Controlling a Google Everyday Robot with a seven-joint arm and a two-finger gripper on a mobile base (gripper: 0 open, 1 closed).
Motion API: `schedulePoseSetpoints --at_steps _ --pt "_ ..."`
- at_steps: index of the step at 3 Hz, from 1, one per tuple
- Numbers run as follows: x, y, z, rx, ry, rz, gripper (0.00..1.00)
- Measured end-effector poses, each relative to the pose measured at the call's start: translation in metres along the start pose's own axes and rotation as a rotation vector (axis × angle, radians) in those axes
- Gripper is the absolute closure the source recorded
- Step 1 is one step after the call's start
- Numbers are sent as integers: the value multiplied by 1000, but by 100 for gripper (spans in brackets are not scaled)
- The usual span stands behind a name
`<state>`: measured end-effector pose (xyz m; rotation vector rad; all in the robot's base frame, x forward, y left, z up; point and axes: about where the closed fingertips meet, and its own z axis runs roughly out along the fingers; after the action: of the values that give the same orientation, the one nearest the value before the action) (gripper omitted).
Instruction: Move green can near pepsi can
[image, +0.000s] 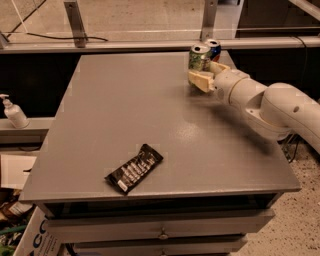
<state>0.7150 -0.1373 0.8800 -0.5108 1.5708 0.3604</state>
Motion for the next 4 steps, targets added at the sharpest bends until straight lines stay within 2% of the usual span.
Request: schedulePoseSetpoints --at_steps 2,3,4 --pt "16 -33 -29 99 41 13 100" --pt "25 -49 -32 131 45 28 100" --pt "23 -63 -25 149 31 32 100"
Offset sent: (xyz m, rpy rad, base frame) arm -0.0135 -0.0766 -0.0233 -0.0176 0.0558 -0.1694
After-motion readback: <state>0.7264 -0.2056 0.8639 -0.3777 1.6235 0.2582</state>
